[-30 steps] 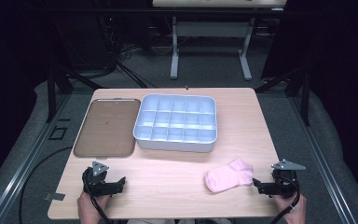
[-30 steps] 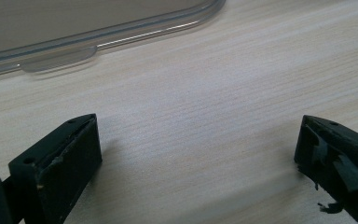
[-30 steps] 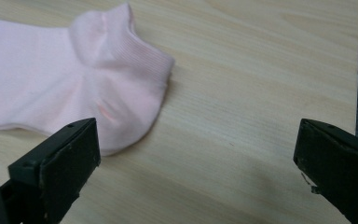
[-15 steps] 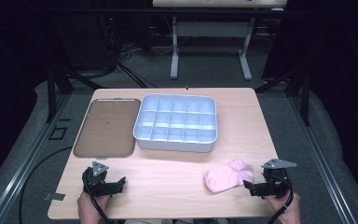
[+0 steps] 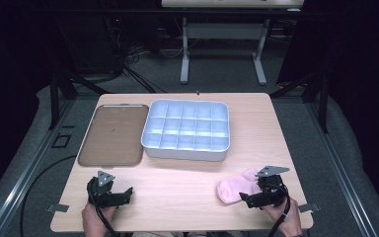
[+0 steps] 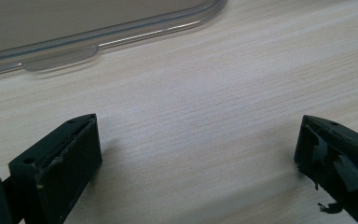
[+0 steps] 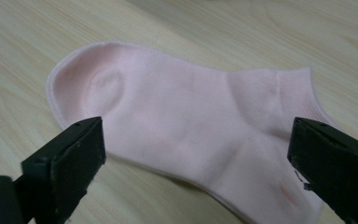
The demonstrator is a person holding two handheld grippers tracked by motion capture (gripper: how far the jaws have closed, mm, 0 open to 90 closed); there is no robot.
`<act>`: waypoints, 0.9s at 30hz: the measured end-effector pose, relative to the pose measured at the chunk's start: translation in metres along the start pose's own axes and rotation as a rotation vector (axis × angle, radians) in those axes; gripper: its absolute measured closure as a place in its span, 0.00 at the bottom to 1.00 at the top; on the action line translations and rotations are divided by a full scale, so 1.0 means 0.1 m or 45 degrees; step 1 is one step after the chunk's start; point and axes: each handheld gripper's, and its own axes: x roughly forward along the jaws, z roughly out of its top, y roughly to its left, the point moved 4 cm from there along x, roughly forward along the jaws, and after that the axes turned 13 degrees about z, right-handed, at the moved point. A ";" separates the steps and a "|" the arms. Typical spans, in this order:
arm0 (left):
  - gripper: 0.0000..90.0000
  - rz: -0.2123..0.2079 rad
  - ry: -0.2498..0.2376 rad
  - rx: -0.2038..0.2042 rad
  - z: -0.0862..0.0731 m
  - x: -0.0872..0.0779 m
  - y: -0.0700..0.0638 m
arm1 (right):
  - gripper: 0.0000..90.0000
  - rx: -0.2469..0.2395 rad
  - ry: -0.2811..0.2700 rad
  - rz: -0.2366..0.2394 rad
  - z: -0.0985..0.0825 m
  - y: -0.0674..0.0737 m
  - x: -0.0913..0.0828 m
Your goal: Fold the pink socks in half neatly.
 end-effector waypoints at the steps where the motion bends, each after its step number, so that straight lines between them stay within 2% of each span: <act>1: 0.00 0.000 0.000 0.000 0.00 0.00 0.00 | 0.06 -0.005 -0.005 0.006 0.01 0.01 0.02; 3: 0.00 0.001 0.001 -0.002 0.00 0.00 0.00 | 0.09 -0.012 -0.009 0.005 0.02 0.02 0.04; 4: 0.00 0.002 0.000 -0.006 0.00 0.00 0.00 | 0.16 -0.002 0.005 0.000 0.03 0.01 0.09; 6: 0.00 0.002 0.001 -0.004 0.00 0.00 0.00 | 0.18 0.014 0.007 0.005 0.04 -0.01 0.12; 8: 0.00 0.002 0.000 -0.007 0.00 0.00 0.00 | 0.24 0.023 0.017 -0.002 0.03 -0.03 0.14; 10: 0.00 0.003 0.000 -0.008 0.00 0.00 0.00 | 0.24 0.020 0.029 -0.016 0.03 -0.04 0.15; 13: 0.00 0.003 0.000 -0.008 0.00 0.00 0.00 | 0.30 0.029 0.041 -0.047 0.02 -0.04 0.18; 15: 0.00 0.003 0.000 -0.008 0.00 0.00 0.00 | 0.30 0.031 0.039 -0.047 0.01 -0.04 0.18; 18: 0.00 0.003 0.000 -0.008 0.00 0.00 0.00 | 0.37 0.035 0.091 -0.072 -0.02 -0.05 0.23; 24: 0.00 0.005 0.002 -0.005 0.00 0.00 0.00 | 0.43 0.026 0.072 -0.090 -0.04 -0.05 0.23; 27: 0.00 0.005 0.001 -0.006 0.00 0.00 0.00 | 0.51 0.019 0.067 -0.089 -0.06 -0.05 0.22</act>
